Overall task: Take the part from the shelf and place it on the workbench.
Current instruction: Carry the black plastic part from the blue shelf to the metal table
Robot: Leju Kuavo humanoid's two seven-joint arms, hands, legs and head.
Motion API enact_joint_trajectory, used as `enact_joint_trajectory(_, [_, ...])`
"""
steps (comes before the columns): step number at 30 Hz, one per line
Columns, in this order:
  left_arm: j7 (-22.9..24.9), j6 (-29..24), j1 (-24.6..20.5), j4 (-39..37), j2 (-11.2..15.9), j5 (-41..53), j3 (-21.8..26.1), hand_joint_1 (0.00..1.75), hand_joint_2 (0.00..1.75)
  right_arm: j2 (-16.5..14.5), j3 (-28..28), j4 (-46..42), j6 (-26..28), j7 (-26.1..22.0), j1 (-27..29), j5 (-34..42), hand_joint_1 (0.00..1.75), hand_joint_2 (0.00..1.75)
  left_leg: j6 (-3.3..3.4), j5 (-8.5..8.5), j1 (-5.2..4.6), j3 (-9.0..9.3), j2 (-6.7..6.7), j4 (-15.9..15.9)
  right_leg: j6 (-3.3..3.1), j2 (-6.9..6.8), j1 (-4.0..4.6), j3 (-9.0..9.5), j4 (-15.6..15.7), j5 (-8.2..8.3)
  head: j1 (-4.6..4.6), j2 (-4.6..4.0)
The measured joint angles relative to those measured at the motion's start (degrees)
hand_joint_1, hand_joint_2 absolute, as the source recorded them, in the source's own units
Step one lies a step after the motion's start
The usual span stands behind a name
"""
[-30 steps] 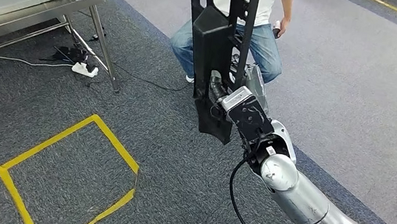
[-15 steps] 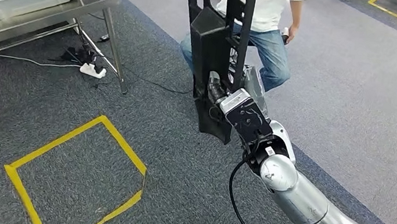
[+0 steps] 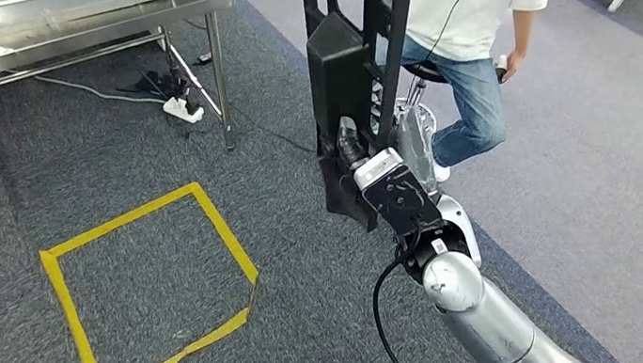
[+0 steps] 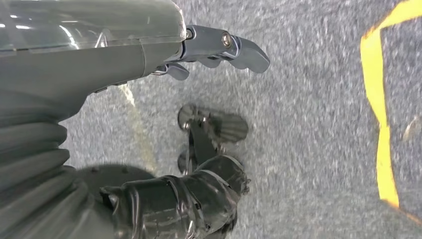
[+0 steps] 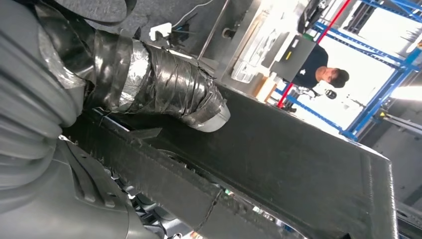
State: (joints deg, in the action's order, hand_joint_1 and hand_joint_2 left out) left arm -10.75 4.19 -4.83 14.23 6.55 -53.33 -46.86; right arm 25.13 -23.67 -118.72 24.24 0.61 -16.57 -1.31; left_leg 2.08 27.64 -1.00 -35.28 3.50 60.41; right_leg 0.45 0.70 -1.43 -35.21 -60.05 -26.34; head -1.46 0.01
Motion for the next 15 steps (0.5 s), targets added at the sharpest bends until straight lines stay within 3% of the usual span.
enact_joint_trajectory(2, [-0.05, -0.04, -0.09, 0.00, -0.04, -0.20, -0.09, 0.00, 1.75, 0.01, 0.03, -0.08, -0.03, 0.09, -0.02, -0.04, 1.75, 1.75, -0.92, 2.39, 0.29, -2.12, -1.64, 4.38, -0.38, -0.85, -0.25, 0.40, 0.34, 0.00, 0.07, -0.01])
enact_joint_trajectory(4, [-0.10, -0.04, -0.26, 0.00, -0.06, -0.31, -0.39, 0.00, 1.75, 0.01, 0.05, -0.14, -0.10, 0.17, 0.02, -0.05, 1.75, 1.75, -1.73, 5.27, 0.86, -5.85, -2.71, 11.45, -0.58, -1.73, -0.29, 0.54, 0.35, -0.17, 0.11, -0.01])
enact_joint_trajectory(5, [-0.11, -0.04, -0.25, 0.00, -0.06, -0.33, -0.54, 0.00, 1.75, 0.01, 0.06, -0.14, -0.14, 0.20, 0.05, -0.05, 1.75, 1.75, -1.98, 5.75, 1.12, -7.27, -2.95, 13.85, -0.58, -2.17, -0.32, 0.60, 0.34, -0.27, 0.11, -0.01])
enact_joint_trajectory(6, [-0.13, -0.04, -0.17, 0.00, -0.05, -0.36, -0.65, 0.00, 1.75, 0.01, 0.06, -0.14, -0.17, 0.22, 0.08, -0.05, 1.75, 1.75, -2.15, 5.08, 1.31, -7.65, -3.11, 14.12, -0.53, -2.60, -0.36, 0.70, 0.33, -0.38, 0.12, -0.01])
enact_joint_trajectory(7, [-0.16, -0.04, -0.09, 0.00, -0.05, -0.38, -0.69, 0.00, 1.75, 0.01, 0.06, -0.14, -0.20, 0.23, 0.10, -0.05, 1.75, 1.75, -2.22, 3.38, 1.45, -6.85, -3.35, 12.10, -0.42, -3.06, -0.42, 0.88, 0.32, -0.53, 0.13, -0.01])
enact_joint_trajectory(8, [-0.19, -0.05, -0.04, 0.00, -0.04, -0.40, -0.70, 0.00, 1.75, 0.01, 0.06, -0.14, -0.20, 0.24, 0.10, -0.05, 1.75, 1.75, -2.17, 1.12, 1.53, -5.06, -3.90, 8.31, -0.26, -3.51, -0.46, 1.14, 0.32, -0.70, 0.12, -0.01])
enact_joint_trajectory(10, [-0.27, -0.07, -0.15, 0.00, -0.02, -0.42, -0.73, 0.00, 1.75, 0.01, 0.06, -0.17, -0.21, 0.26, 0.05, -0.06, 1.75, 1.75, -1.75, -1.53, 1.11, -1.56, -5.57, 1.10, 0.18, -4.43, -0.34, 1.62, 0.39, -1.04, 0.11, -0.01])
enact_joint_trajectory(12, [-0.41, -0.14, -0.35, 0.00, -0.02, -0.42, -0.82, 0.00, 1.75, 0.01, 0.06, -0.26, -0.33, 0.53, -0.02, -0.14, 1.75, 1.75, -1.11, -1.59, 0.55, -0.55, -6.03, -1.17, 0.79, -5.23, -0.14, 1.88, 0.60, -1.22, 0.08, -0.01])
enact_joint_trajectory(14, [-0.62, -0.25, -0.24, 0.00, 0.00, -0.56, -0.90, 0.00, 1.75, 0.02, 0.06, -0.30, -0.78, 1.46, -0.11, -0.28, 1.75, 1.75, -0.38, -1.82, 0.61, -0.36, -5.04, -1.59, 1.54, -5.62, -0.15, 2.15, 0.85, -1.36, 0.02, 0.00])
enact_joint_trajectory(15, [-0.76, -0.33, -0.13, 0.00, 0.00, -0.69, -0.91, 0.00, 1.75, 0.06, 0.06, -0.29, -1.08, 2.14, -0.15, -0.34, 1.75, 1.75, -0.04, -1.99, 0.72, -0.05, -4.68, -2.02, 1.81, -5.06, -0.20, 2.14, 0.48, -1.76, -0.02, 0.00])
